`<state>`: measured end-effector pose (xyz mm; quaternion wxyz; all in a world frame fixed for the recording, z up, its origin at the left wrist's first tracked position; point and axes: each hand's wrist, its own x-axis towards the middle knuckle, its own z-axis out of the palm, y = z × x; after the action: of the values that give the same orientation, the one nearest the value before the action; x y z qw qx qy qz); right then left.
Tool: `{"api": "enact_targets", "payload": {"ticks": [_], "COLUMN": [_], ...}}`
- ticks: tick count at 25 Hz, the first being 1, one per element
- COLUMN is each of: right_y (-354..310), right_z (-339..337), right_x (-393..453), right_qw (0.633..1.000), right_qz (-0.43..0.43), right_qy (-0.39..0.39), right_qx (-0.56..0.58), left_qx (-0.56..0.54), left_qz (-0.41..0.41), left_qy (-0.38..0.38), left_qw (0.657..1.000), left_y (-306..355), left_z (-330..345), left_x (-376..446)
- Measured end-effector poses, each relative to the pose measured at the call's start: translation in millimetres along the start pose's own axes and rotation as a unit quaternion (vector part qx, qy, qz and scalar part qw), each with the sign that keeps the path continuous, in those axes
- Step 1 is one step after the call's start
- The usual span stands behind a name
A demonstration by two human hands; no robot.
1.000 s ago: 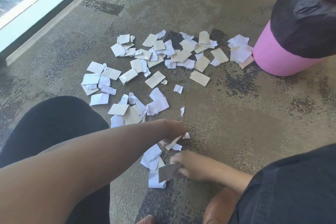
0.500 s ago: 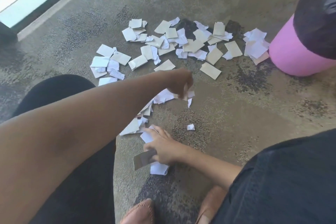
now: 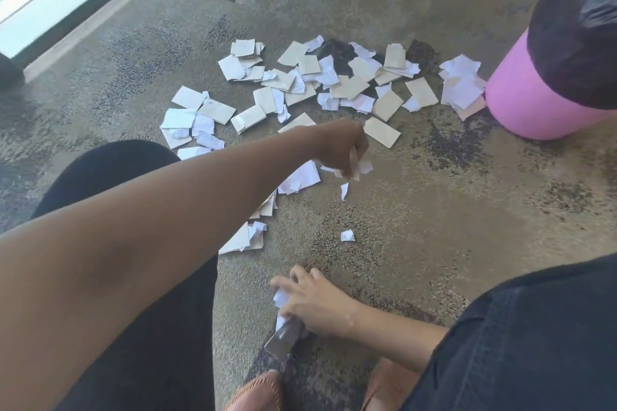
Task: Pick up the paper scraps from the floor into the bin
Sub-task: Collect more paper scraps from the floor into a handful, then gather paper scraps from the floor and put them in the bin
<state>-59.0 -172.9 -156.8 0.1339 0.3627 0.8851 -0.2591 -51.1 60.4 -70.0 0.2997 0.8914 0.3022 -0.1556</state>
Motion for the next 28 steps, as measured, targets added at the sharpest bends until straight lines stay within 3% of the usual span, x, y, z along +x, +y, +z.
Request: {"api": "enact_targets", "payload": {"ticks": [5,8,12,16,20,23,26,28], "right_y": [4,9,27,47,81,119,164,199], "right_z": [-4,1,8,3,-40,-89,-143,-177], "right_x": [6,1,-15,-38,-79,-126,-190,-235], "right_qw": [0.998,0.996,0.988,0.905,0.805,0.746,0.672,0.599], "right_qz": [-0.021,-0.044,0.020,0.129,0.218,0.261,0.297,0.343], "right_qy": [-0.004,0.020,0.042,0.125,0.291,0.435,0.599,0.682], "right_qx": [-0.057,-0.077,0.150,0.386,0.469,0.431,0.318,0.241], "left_qx": [-0.038,-0.113,-0.225,-0.351,-0.492,-0.535,-0.447,-0.385], "left_qz": [-0.002,-0.002,-0.016,-0.028,-0.013,-0.009,0.005,0.062], "left_qy": [0.026,0.062,0.114,0.124,0.118,0.167,0.278,0.339], "left_qw": [0.999,0.992,0.968,0.928,0.863,0.828,0.850,0.856], "left_y": [2,13,34,50,60,72,99,128], "left_z": [-6,-11,-19,-25,-32,-42,-67,-91], "left_x": [4,9,16,22,25,27,33,41]}}
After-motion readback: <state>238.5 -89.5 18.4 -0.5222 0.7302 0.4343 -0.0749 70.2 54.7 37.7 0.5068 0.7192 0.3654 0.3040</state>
